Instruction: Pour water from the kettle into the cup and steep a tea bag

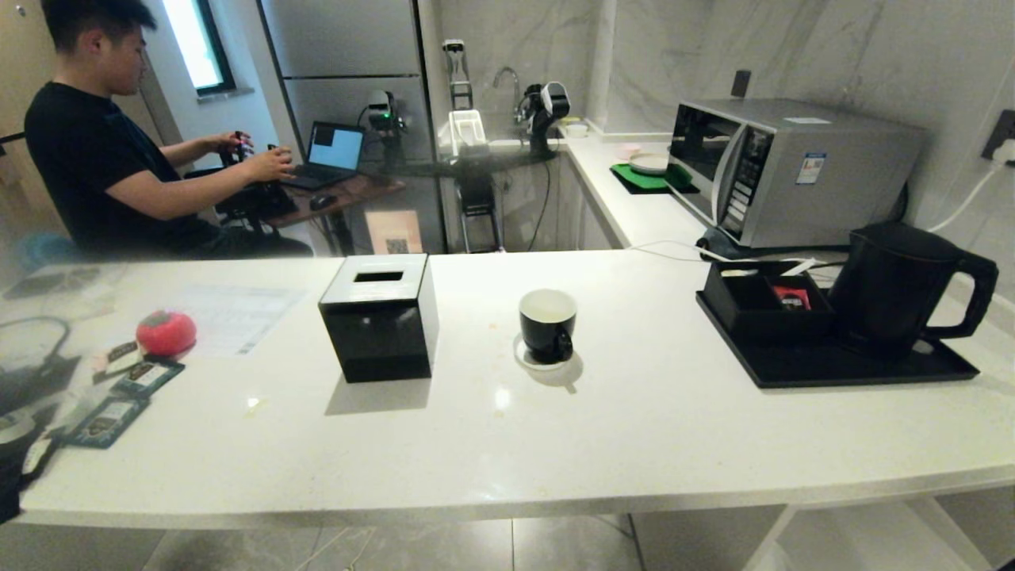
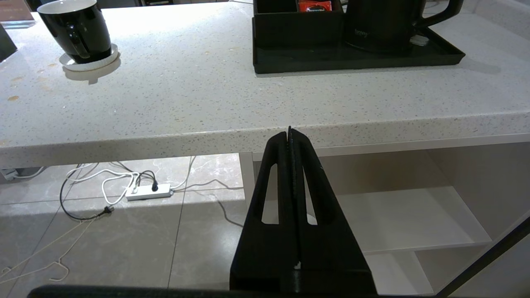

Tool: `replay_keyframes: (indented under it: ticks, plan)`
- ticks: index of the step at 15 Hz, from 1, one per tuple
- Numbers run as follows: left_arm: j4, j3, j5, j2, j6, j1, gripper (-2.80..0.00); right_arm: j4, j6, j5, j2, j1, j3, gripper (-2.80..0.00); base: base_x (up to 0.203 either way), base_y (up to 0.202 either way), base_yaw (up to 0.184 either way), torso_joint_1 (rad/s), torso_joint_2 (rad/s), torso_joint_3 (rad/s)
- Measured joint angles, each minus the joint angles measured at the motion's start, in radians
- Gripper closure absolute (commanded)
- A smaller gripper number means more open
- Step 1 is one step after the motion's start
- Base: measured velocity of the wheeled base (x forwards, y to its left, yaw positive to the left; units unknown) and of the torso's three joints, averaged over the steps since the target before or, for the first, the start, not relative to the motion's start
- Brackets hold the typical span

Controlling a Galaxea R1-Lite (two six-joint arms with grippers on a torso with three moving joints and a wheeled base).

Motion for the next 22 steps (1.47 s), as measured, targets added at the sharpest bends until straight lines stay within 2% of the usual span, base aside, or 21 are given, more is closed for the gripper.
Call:
replay_keyframes:
  ticks: [2, 5, 10, 22]
  plan:
    - [0.006, 0.000, -0.006, 0.000, 0.017, 0.000, 0.00, 0.000, 0.000, 0.000, 0.000, 0.000, 0.000, 0.00, 0.000, 0.000, 0.000, 0.000, 0.00, 0.000]
    - [0.018, 0.000, -0.042, -0.001, 0.127, 0.000, 0.00, 0.000, 0.000, 0.000, 0.000, 0.000, 0.000, 0.00, 0.000, 0.000, 0.000, 0.000, 0.00, 0.000]
    - [0.024, 0.000, -0.040, -0.001, 0.079, 0.000, 0.00, 0.000, 0.000, 0.000, 0.000, 0.000, 0.000, 0.00, 0.000, 0.000, 0.000, 0.000, 0.00, 0.000]
    - [0.026, 0.000, -0.038, -0.001, 0.073, 0.000, 0.00, -0.001, 0.005, -0.002, 0.000, 0.000, 0.000, 0.00, 0.000, 0.000, 0.000, 0.000, 0.00, 0.000]
